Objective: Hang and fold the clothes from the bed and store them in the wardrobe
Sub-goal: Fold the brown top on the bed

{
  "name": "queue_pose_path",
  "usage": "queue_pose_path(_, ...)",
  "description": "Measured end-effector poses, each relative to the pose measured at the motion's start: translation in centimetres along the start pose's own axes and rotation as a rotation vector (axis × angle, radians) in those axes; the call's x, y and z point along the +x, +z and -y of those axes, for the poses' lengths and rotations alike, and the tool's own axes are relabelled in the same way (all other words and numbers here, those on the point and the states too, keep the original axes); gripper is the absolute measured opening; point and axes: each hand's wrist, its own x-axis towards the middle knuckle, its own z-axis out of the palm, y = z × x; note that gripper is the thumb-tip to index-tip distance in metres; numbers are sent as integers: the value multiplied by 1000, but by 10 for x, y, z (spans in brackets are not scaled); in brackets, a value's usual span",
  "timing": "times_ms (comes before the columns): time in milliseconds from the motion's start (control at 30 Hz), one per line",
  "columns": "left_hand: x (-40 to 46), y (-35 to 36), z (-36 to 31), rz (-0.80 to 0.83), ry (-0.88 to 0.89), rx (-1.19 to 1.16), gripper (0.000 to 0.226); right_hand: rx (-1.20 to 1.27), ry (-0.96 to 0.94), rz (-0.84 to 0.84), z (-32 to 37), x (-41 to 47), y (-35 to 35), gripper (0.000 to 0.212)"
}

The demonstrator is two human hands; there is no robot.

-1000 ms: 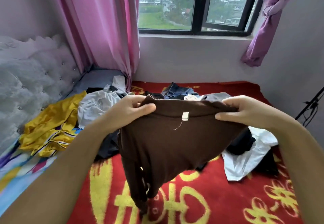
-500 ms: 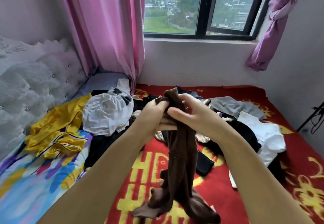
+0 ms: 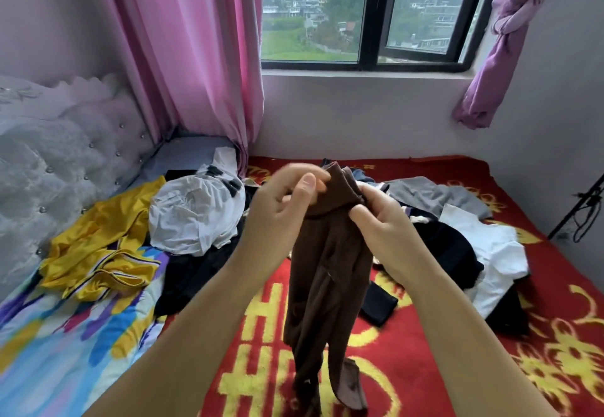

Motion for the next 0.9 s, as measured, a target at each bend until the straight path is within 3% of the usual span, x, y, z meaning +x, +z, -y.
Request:
queue_pose_path(67,8,-16,-3,36,103,161,32,59,-29,54,5,2,-5,31)
queue_pose_path(133,18,-29,-4,289,26,275,52,108,-76,137,11,4,-11,32)
queue_pose_path(200,21,-28,-7,467,-57,252,38,97,-115,181,16,6,-16,33)
queue_pose_path(233,22,-26,-8,438,-56,266,29,47,-138,181,19,8,-17,34)
queue_pose_path(333,29,-24,-12,314,57,409,31,-94,-163,168,19,10,-19,37)
queue_pose_path(500,47,-21,-26,421,137,432,23,-138,6,208,-13,-2,-19,43)
queue_pose_path(633,61,-27,-35,481,55,245,35,-118,196,225,-60,-24,-10,31)
queue_pose_path(700,67,-32,-36,516,2,172,37,-136,248,234,-80,-33,-8,12)
queue_pose_path(833,75,-43,-27,539,-84,131,18,-161,309,158,-96,-41,-10,19)
queue_pose_path(900,77,-53,-22,521,-144,84,19,-226,300,126,-96,-45,-11,26)
